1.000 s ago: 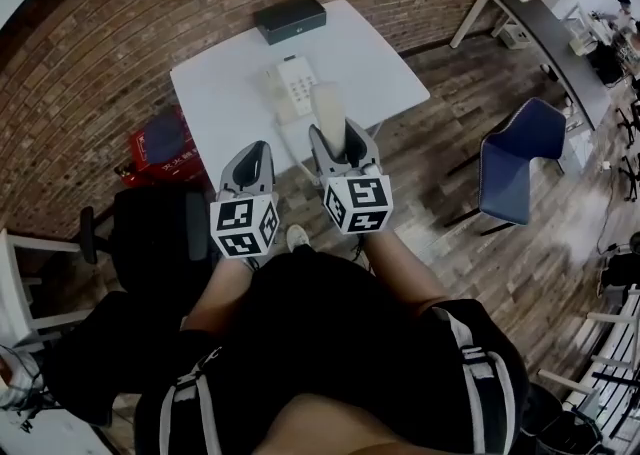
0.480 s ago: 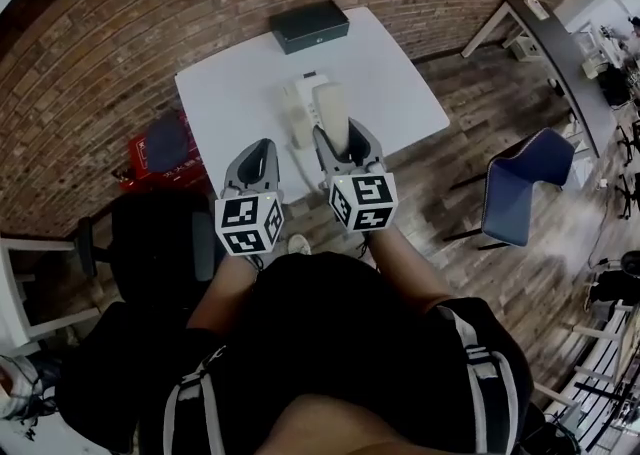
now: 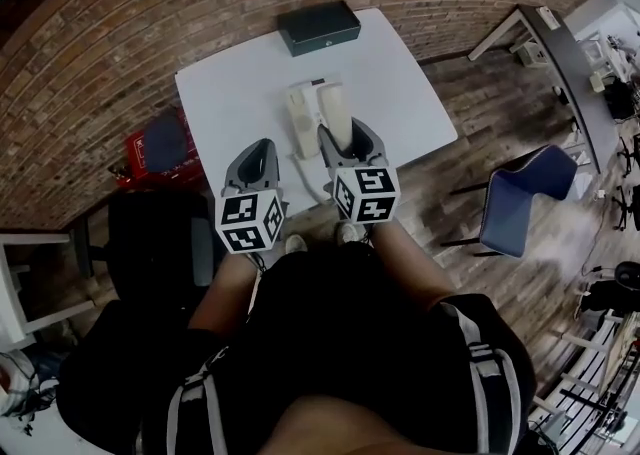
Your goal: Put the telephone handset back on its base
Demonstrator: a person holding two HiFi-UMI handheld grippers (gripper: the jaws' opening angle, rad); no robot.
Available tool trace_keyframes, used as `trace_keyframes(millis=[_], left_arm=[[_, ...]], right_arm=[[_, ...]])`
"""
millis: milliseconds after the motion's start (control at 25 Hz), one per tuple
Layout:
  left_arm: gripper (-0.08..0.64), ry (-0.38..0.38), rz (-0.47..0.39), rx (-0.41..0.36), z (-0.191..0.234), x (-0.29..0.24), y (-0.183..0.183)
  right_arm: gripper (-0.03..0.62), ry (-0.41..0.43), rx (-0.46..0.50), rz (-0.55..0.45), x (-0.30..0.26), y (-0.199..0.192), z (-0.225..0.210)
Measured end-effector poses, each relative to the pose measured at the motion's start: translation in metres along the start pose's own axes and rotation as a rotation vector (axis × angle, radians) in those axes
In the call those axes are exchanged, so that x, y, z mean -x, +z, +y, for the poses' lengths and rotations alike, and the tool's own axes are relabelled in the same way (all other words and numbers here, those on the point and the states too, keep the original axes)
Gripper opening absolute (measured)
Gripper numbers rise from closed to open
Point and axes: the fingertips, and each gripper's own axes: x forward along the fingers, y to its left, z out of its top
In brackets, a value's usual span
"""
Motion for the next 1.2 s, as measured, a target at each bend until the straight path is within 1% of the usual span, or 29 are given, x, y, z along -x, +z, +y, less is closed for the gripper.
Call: trace_keyframes(millis=[120, 320, 480, 680, 760, 960, 1200], left_arm=[[0.012, 0.048, -0.004, 0.007, 0.004, -0.006, -0.001], [0.012, 0.147, -0.021, 0.043, 0.005, -0.015, 0.004], [0.012, 0.207, -0.019, 0.010, 0.002, -0.018, 0.009], [0.012, 0.266, -0.023, -0.002, 0.006, -0.021, 0.018], [0.012, 0.289, -0.020, 0.003, 0.011, -0.020, 0.018], [0.012, 0.345, -0.018, 0.013, 0.022, -0.015, 0.018], [0.012, 0.398, -0.011, 0.032, 0.035, -0.005, 0.014]], right_arm=[[0.206, 0.032, -0.015, 0.045, -0.017, -0.009, -0.006], [0.206, 0.077, -0.046, 0.139, -0.049, -0.033, -0.023], [0.206, 0.102, -0.070, 0.232, -0.076, -0.055, -0.026], [0.206, 0.125, -0.032, 0.322, -0.103, -0.083, -0.023], [0.206, 0.123, -0.037, 0.355, -0.114, -0.093, -0.023], [0.204, 0.083, -0.049, 0.420, -0.139, -0.110, -0.031], [0.204, 0.050, -0.007, 0.454, -0.161, -0.123, -0.034]])
